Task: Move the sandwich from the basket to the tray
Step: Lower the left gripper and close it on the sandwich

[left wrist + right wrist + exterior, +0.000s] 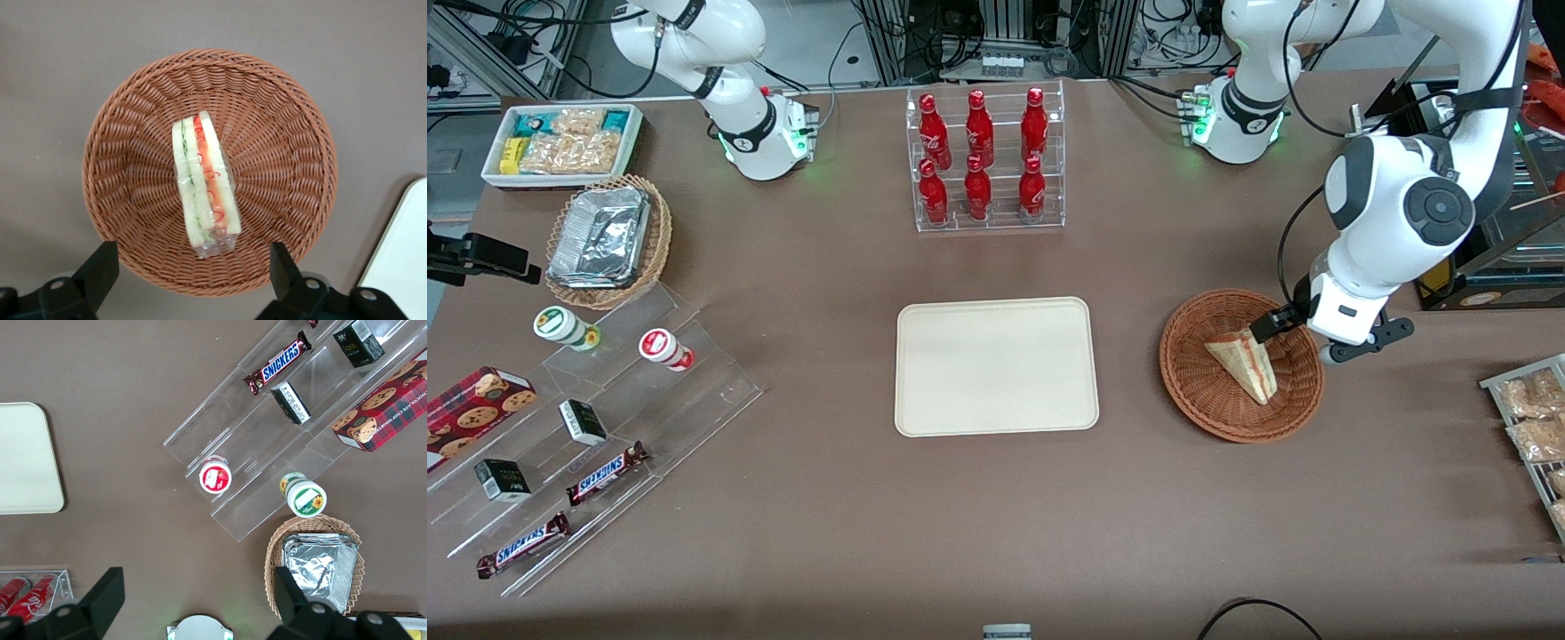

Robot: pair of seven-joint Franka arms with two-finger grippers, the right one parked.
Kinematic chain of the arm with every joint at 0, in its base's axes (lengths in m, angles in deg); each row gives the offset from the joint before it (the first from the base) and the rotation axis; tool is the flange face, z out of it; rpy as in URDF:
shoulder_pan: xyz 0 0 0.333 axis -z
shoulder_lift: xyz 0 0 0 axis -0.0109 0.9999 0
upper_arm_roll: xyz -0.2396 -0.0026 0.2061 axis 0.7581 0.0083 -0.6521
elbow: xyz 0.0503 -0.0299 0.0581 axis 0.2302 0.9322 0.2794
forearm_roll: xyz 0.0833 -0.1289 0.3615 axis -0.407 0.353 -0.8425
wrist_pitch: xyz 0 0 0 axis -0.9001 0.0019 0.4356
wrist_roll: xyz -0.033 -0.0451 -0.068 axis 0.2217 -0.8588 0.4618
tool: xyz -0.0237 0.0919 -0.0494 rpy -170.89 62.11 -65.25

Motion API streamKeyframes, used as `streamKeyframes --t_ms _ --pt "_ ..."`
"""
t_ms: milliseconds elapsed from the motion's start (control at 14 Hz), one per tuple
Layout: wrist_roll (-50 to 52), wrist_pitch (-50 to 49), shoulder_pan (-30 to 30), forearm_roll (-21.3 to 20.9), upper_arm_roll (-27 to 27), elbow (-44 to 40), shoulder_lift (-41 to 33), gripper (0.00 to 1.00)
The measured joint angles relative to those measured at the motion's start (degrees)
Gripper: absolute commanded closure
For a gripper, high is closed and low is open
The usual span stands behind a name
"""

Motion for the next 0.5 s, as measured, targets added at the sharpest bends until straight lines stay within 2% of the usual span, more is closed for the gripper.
streamKeyframes --t_ms 500 --pt "10.44 3.66 0.92 0.00 -0.03 0.83 3.43 0.00"
